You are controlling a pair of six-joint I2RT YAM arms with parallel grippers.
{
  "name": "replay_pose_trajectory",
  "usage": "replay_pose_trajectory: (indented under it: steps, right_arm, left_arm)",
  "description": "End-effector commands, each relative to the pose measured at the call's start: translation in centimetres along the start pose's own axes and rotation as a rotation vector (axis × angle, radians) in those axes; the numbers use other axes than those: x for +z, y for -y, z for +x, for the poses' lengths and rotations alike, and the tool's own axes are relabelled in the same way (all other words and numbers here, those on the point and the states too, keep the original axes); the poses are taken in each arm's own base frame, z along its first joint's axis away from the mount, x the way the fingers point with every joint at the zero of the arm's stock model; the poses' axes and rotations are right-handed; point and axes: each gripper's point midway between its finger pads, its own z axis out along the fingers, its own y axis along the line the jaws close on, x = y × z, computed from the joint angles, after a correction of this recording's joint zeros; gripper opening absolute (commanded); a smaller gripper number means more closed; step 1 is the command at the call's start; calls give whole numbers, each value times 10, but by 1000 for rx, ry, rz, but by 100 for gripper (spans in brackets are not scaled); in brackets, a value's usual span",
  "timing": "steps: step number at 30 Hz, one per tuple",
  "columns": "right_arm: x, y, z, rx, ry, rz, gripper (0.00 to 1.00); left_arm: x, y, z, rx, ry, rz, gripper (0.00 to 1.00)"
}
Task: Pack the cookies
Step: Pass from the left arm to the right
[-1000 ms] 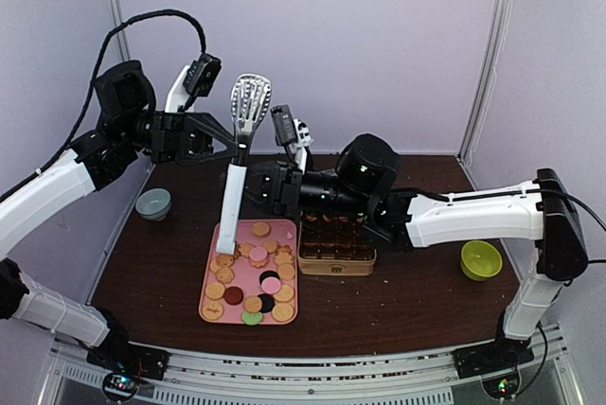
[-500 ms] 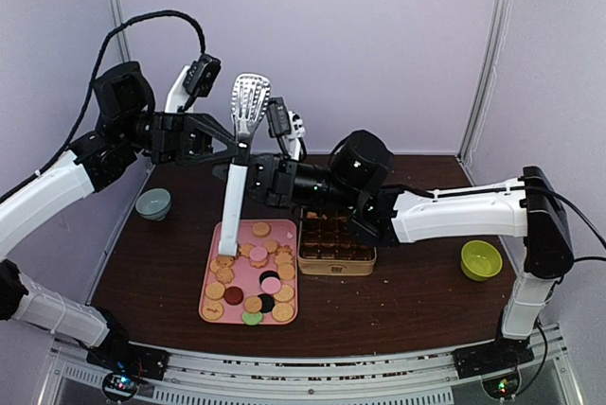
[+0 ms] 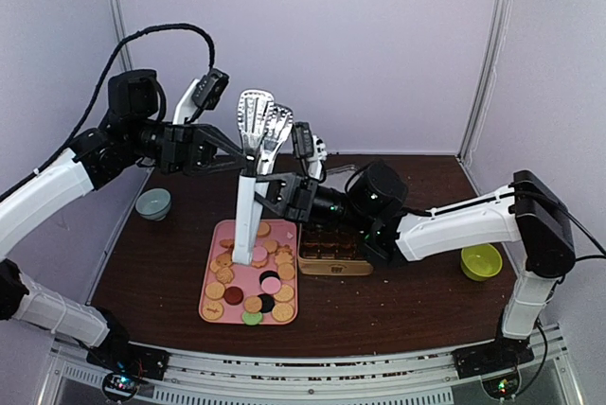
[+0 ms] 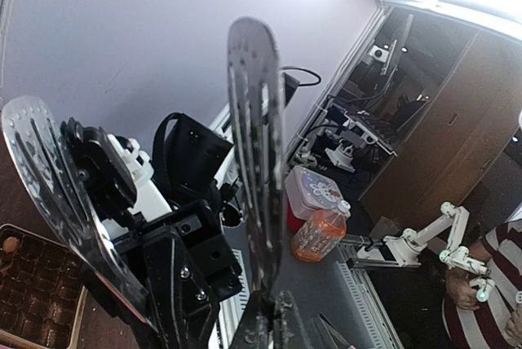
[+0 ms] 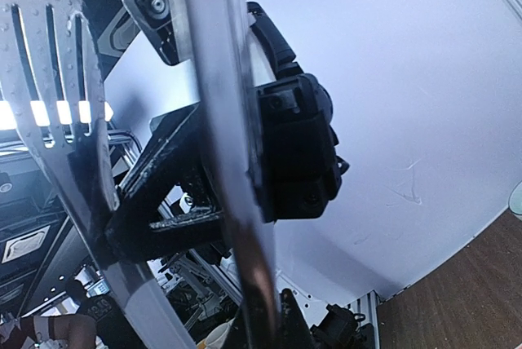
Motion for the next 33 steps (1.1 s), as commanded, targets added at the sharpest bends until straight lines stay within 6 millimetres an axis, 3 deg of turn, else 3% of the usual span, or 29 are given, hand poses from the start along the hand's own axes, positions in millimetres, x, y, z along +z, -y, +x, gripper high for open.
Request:
replay_pose_trajectory:
  steps: [1, 8, 14, 15, 20, 24, 33]
  right_arm:
    - [-29, -28, -54, -75, 178, -79, 0]
    - [-41, -19, -59, -49, 220, -65, 0]
    - [-17, -8, -49, -76, 112, 45, 0]
    - [-13, -2, -46, -82, 86, 87, 0]
    - [-7, 26, -32, -107, -36, 276, 0]
    - [-7, 38, -17, -165, -165, 400, 0]
    - [-28, 56, 29, -290, -503, 614, 0]
  left_arm:
    - [-26, 50, -25, 274, 22, 10, 0]
    - [-33, 51, -24, 321, 32, -47, 0]
    - [-31, 37, -16, 301, 25, -74, 0]
    - [-31, 35, -14, 296, 22, -74, 2]
    - [-32, 35, 3, 298, -41, -66, 31]
    - [-34, 31, 10, 328, -81, -112, 52]
    - [-47, 5, 18, 365, -247, -295, 58]
